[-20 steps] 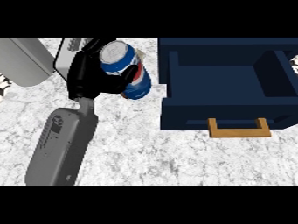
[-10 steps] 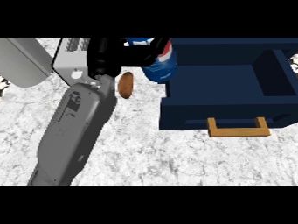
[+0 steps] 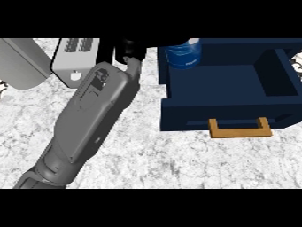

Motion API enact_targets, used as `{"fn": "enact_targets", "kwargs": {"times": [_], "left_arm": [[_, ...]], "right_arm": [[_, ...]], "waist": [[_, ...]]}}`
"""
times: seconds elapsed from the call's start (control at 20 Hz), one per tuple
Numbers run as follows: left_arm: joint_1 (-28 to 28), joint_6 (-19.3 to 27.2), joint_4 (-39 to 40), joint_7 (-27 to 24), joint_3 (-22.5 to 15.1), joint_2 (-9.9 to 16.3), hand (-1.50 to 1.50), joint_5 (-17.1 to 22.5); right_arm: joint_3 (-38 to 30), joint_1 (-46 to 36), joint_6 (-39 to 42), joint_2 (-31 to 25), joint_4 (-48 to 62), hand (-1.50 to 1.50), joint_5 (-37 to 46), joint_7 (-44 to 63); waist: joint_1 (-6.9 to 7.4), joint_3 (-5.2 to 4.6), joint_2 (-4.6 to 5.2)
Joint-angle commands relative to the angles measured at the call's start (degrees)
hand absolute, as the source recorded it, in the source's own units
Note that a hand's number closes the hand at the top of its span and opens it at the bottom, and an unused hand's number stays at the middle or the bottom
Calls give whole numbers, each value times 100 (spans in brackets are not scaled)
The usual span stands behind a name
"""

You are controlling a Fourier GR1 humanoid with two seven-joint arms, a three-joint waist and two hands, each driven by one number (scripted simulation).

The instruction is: Pick up the can, place it into the drawer and close the drawer

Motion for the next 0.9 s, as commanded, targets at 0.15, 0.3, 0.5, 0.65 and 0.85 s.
{"fn": "enact_targets", "kwargs": {"times": [0.15, 0.3, 0.5, 0.65, 0.85], "left_arm": [[-830, 267, 1098, -473, -316, 0, 150, 759], [-1403, 473, 1213, -84, -359, 0, 150, 738], [-1357, 525, 1693, -710, -856, 0, 150, 1441], [-1926, 556, 2180, -643, -794, 0, 150, 1652], [-1844, 729, 2361, -960, -1146, 0, 150, 2035]], "right_arm": [[-156, -50, 34, -252, 119, -150, -272, 136], [204, -71, -108, 45, 123, -150, 339, -186], [190, -356, -247, -57, -52, -150, 135, 168], [315, -103, -208, 46, -195, -150, 266, 96], [39, -411, -166, -276, 236, -150, 93, 65]], "waist": [[-91, 0, 12], [-30, 3, -2], [-121, 1, 21], [-182, 4, 35], [-168, 5, 37]]}}
